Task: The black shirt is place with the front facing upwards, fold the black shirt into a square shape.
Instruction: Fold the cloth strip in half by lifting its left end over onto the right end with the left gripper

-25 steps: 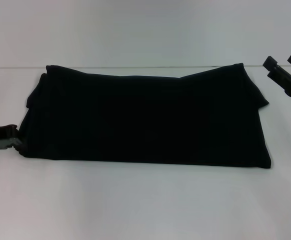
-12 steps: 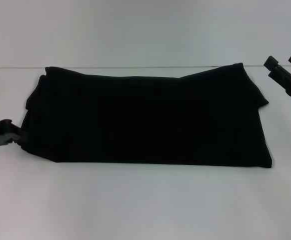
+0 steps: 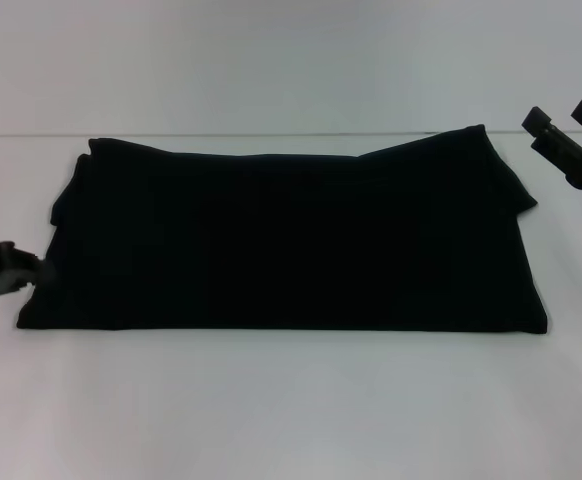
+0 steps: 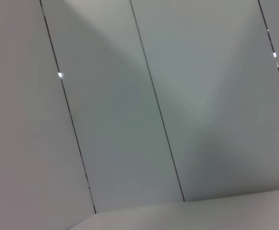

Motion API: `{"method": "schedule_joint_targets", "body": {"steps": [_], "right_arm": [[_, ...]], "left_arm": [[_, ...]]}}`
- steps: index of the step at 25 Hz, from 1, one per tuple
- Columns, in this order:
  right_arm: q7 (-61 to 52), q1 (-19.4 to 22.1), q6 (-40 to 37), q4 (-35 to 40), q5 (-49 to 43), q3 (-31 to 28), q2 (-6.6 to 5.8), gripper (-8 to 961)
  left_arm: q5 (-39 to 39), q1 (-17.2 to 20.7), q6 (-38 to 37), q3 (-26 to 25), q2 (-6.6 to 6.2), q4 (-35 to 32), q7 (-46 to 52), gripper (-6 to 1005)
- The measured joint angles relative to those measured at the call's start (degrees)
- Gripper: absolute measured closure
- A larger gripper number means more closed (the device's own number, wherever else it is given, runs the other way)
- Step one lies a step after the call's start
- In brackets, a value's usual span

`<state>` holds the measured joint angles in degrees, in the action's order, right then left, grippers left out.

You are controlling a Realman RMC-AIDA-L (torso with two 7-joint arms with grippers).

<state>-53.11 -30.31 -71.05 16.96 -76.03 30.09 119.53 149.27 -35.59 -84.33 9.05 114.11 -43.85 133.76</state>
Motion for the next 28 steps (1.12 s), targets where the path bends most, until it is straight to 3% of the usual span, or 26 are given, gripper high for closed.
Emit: {"method": "schedule_joint_targets", "body": {"steps": [4, 12, 17, 22, 28], "right_arm": [[0.1, -0.1, 0.1, 0.0, 0.0, 0.1, 0.00, 82], [0.2, 0.2, 0.1, -0.1, 0.0, -0.1, 0.00, 82], [0.4, 0.3, 0.1, -0.2, 0.0, 0.2, 0.01, 82], [0.4, 0.5, -0.2, -0.5, 0.0, 0.2, 0.07, 82], [0.5, 0.6, -0.3, -0.7, 0.0, 0.2, 0.09, 82]], "left_arm": [[0.2, -0.1, 0.3, 0.7, 0.02, 0.0, 0.4, 926], [1.7, 2.1, -6.6, 0.9, -1.11, -8.6, 6.7, 921], [5.8, 2.1, -7.6, 1.0, -1.38, -8.6, 9.3, 746], [6.0, 2.0, -2.1, 3.5, -0.61, -5.6, 9.4, 506], [5.9, 1.1, 1.5, 6.1, -0.57, -3.4, 9.5, 453]]}}
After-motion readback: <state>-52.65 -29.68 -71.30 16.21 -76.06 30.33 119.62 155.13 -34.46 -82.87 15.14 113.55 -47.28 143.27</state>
